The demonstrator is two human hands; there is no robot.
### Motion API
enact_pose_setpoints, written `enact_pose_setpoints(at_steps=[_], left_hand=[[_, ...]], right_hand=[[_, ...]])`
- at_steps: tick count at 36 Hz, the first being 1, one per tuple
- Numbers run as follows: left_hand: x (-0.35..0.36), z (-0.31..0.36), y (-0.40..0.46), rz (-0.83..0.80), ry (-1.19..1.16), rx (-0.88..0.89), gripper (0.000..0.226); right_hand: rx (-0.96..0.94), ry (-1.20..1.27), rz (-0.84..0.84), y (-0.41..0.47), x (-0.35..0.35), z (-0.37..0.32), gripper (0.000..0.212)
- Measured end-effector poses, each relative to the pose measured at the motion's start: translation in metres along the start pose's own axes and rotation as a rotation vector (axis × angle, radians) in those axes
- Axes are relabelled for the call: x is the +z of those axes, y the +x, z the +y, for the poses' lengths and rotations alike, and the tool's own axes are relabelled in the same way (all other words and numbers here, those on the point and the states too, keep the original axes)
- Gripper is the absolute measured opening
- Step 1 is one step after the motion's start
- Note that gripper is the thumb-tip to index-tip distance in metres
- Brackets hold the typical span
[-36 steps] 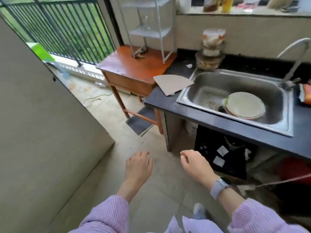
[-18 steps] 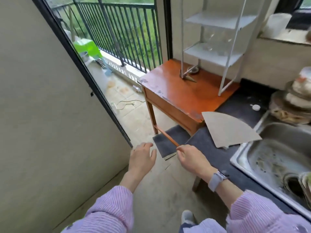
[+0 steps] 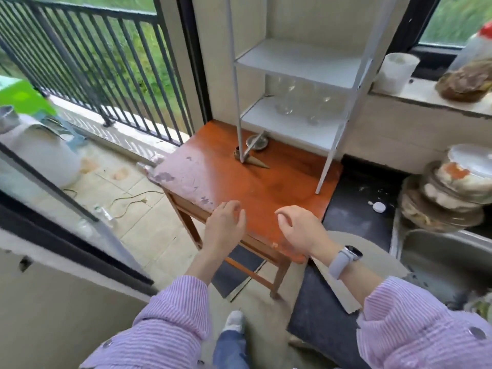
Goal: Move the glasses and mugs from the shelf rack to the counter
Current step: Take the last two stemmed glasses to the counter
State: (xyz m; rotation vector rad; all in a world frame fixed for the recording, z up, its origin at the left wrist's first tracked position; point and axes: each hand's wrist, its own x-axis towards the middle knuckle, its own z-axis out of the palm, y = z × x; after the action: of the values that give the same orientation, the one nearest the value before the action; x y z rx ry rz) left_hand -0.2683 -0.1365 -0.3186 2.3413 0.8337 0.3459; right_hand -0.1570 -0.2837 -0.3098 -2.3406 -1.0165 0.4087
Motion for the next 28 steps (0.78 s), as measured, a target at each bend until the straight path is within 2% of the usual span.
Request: enact_pose_setpoints(at_steps=[8, 13, 19, 24, 28], left_hand=[[-0.010, 0.024, 0.138, -0.069, -0.224, 0.229, 0.032], [-0.006, 0.046, 0.209, -0.127, -0.383, 0.221, 0.034], [0.025, 0.054, 0.268, -0.154, -0.429, 0.219, 0.045], [0.045, 0.057, 0.306, -0.125, -0.431, 0.228, 0.057], [0.055, 0.064, 0.329, -0.165, -0.483, 0.258, 0.066]], right_hand=[[0.232, 0.206, 0.298, 0.109, -0.042, -0.012, 0.037], [0.331, 0.330, 0.432, 0.166, -0.062, -0.007, 0.049], [0.447, 0.348, 0.578, 0.212, -0.063, 0.019, 0.040], [0.454, 0.471, 0.716, 0.237, -0.062, 0.035, 0.037], [0.391, 0.557, 0.784, 0.253, -0.066, 0.044, 0.049]])
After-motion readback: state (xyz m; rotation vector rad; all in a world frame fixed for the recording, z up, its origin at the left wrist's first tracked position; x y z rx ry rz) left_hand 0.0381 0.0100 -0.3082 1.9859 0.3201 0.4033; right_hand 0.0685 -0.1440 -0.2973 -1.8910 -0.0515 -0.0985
